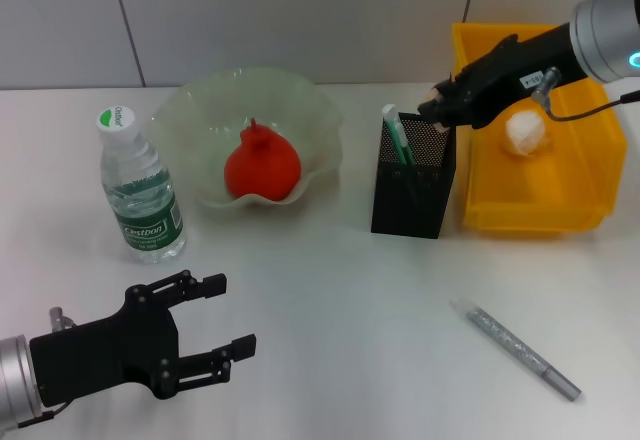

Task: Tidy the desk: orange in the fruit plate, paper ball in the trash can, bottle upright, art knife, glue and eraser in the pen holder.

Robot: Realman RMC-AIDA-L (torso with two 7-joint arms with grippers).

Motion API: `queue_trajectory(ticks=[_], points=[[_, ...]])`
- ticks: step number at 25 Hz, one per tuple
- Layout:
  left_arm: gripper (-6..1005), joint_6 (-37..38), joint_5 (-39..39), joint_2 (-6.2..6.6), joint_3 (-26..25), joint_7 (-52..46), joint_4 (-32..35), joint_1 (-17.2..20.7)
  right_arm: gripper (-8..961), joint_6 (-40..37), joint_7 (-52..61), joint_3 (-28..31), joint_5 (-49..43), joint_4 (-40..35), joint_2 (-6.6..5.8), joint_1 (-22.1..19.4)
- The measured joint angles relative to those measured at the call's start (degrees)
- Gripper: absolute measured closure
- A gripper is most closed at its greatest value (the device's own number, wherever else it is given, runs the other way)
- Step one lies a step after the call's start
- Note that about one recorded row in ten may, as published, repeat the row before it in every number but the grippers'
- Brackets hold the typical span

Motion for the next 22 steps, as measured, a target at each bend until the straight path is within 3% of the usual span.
queue_trajectory(ticks=[8, 18, 22], points=[[186, -0.1, 0.0, 0.16, 0.0, 0.0, 0.1, 0.0, 654, 3.2, 0.7, -0.4, -0.4, 3.9, 0.08, 0.6], [187, -0.3, 0.0, 0.26, 0.1, 0.0, 0.1, -0.1, 627, 7.6, 1.8, -4.9, -0.5, 5.1, 0.27, 0.4], [186, -0.3, 0.0, 0.26, 0.1, 0.0, 0.1, -0.1, 500, 7.9, 1.9, -5.0, 0.6, 4.0, 0.34, -0.2]])
